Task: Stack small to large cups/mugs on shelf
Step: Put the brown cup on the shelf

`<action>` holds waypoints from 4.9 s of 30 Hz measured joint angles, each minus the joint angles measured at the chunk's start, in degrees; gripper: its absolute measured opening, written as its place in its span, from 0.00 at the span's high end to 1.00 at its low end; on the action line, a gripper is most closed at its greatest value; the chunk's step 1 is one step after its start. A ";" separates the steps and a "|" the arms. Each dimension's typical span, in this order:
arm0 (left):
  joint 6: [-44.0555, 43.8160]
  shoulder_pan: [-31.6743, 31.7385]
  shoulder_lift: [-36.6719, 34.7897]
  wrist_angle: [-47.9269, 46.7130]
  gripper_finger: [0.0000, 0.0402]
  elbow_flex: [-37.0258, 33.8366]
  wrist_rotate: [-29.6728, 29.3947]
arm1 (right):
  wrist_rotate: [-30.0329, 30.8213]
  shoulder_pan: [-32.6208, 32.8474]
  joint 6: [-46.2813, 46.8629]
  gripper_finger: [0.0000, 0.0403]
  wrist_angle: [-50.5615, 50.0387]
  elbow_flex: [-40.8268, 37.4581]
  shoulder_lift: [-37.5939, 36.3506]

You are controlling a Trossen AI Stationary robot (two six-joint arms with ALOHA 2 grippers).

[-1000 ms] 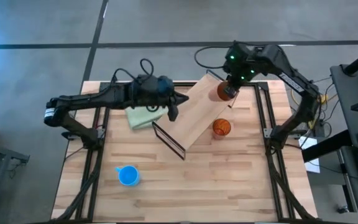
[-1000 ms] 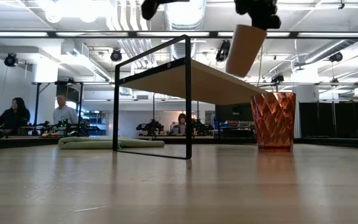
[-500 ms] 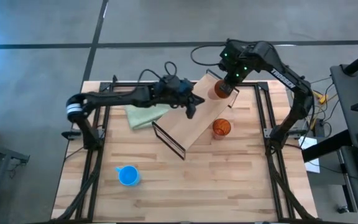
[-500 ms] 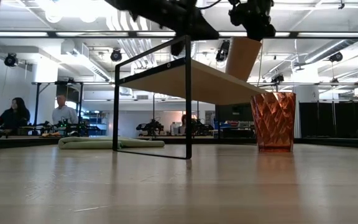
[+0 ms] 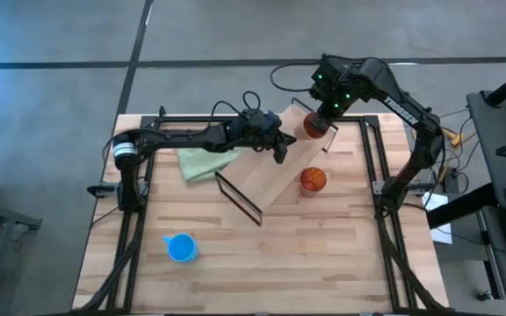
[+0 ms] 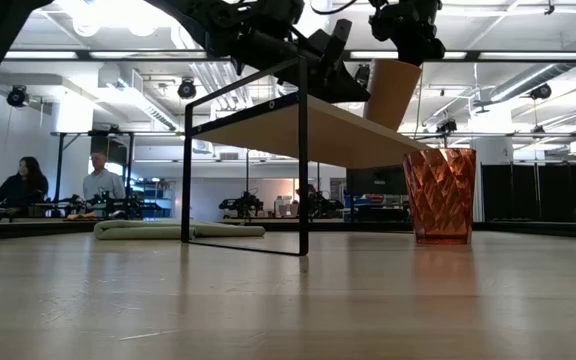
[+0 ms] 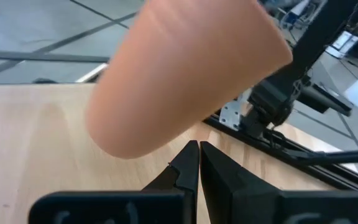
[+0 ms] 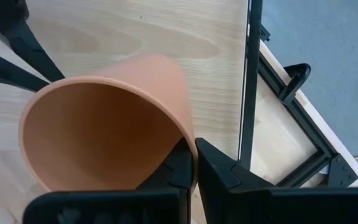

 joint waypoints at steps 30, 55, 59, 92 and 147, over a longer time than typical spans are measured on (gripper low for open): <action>-0.35 4.07 -0.04 4.00 1.00 -0.10 -4.91 | -0.24 0.00 2.51 0.98 0.54 -0.16 -0.02; -3.48 3.89 5.35 8.73 1.00 0.58 2.72 | -3.05 0.07 1.90 0.98 1.66 -0.18 -0.11; -3.48 3.89 5.42 8.90 1.00 0.71 2.72 | -2.75 0.00 1.81 0.98 2.02 -0.26 0.16; -3.41 4.03 5.55 9.04 1.00 1.39 2.98 | 1.08 -0.52 -7.01 0.98 1.94 -0.33 2.91; -3.30 5.23 4.81 8.81 1.00 1.33 4.47 | 0.63 -1.14 -6.52 0.98 3.82 1.37 2.93</action>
